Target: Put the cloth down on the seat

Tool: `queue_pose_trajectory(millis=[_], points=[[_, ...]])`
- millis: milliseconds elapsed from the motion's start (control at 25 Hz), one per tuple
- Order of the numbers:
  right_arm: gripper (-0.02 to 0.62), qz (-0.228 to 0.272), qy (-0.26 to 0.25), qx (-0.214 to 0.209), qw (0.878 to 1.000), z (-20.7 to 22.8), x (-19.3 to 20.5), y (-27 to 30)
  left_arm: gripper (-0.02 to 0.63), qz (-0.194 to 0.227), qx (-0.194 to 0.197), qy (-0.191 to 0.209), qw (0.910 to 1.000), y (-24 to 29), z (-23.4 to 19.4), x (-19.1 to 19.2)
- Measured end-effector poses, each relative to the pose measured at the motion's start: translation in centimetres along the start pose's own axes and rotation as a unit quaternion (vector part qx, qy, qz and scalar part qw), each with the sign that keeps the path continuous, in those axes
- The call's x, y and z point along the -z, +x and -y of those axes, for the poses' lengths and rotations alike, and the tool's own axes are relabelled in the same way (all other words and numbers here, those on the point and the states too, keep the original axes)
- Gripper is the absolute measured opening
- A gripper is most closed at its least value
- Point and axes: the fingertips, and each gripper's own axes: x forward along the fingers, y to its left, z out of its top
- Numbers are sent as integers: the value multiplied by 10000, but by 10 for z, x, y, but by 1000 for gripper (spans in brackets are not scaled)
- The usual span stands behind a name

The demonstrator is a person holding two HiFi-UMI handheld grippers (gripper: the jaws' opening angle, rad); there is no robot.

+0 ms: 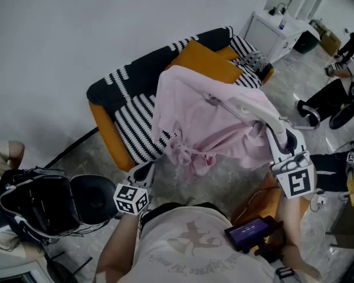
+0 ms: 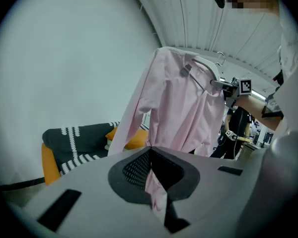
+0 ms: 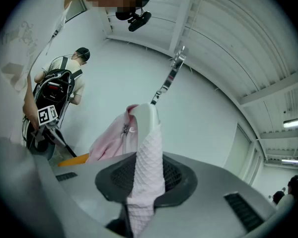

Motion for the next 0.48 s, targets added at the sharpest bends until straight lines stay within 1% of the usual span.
queue_pose_trajectory(millis=[200, 320, 480], points=[[86, -100, -195, -178, 9996, 9, 21, -17, 12, 258, 270, 176, 9991, 26, 52, -28], [86, -272, -118, -176, 9994, 13, 41, -25, 12, 358, 357, 150, 9986, 32, 70, -38], [87, -409, 56, -129, 9991, 21, 63, -32, 12, 438, 404, 208, 9980, 36, 82, -48]])
